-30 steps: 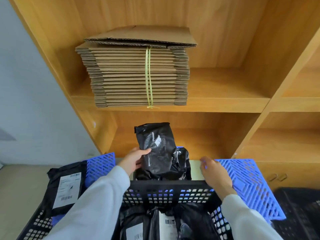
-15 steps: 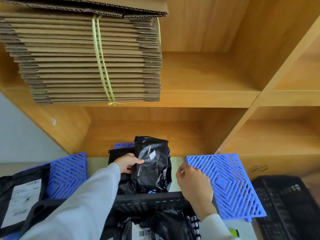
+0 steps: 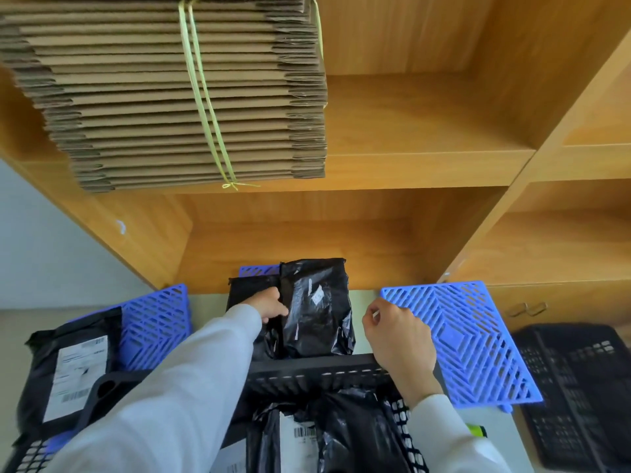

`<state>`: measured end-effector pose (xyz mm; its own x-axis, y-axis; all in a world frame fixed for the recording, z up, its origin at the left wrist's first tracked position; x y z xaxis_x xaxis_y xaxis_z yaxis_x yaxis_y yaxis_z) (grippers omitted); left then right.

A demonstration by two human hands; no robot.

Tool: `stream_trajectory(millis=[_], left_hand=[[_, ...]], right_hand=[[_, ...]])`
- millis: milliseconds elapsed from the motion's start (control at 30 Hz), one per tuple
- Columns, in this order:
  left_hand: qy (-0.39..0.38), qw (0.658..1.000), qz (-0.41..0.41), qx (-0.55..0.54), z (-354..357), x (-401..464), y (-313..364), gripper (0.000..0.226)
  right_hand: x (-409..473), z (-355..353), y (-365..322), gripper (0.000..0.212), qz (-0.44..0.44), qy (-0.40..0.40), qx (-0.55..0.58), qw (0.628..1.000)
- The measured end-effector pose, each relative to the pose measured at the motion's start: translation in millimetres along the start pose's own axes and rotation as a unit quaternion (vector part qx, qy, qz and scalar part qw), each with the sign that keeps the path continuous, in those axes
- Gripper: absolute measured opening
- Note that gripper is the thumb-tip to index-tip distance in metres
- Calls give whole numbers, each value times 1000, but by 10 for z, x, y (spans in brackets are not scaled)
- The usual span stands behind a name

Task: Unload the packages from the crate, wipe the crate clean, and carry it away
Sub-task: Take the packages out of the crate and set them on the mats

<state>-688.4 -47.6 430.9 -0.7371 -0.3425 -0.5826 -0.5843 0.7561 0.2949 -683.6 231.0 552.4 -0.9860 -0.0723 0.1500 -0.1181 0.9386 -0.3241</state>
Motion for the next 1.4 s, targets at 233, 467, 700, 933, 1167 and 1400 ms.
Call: stream_trajectory(millis=[233,467,700,933,1167,1400], left_hand=[[13,995,78,-64,-455,-517,-38,29],[183,929,292,-136,-859,-1608,30,24],[230,901,312,-192,-794,-2424,-395,21],[151,923,300,-189,-286,-2768,-840,22],[80,945,257,-186,354,-2783,-925,21],[17,961,177,-209,909,-2590,-817,23]], right_hand=[[-38,-77,-32,23,-11,28,17,999],[-176,-295,-188,23,-58,25,114,991],[-774,-640,-320,21,-83,43,189,977],[-1514,-494,-419,21,-97,-46,158,982],[-2032,-272,-214,25,-57,-107,138,983],[-2111,82,94,26,15,-154,125,980]])
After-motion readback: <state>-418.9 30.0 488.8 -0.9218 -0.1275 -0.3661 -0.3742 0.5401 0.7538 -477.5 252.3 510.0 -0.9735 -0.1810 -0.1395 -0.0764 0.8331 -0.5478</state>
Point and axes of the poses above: each hand's wrist, its own x-axis towards the middle knuckle, its own z-axis out of the palm, y = z × x, the point moved 8 cm from there along x, towards the middle knuckle, and after that the axes turned 14 degrees about y, right-handed, at the moved point
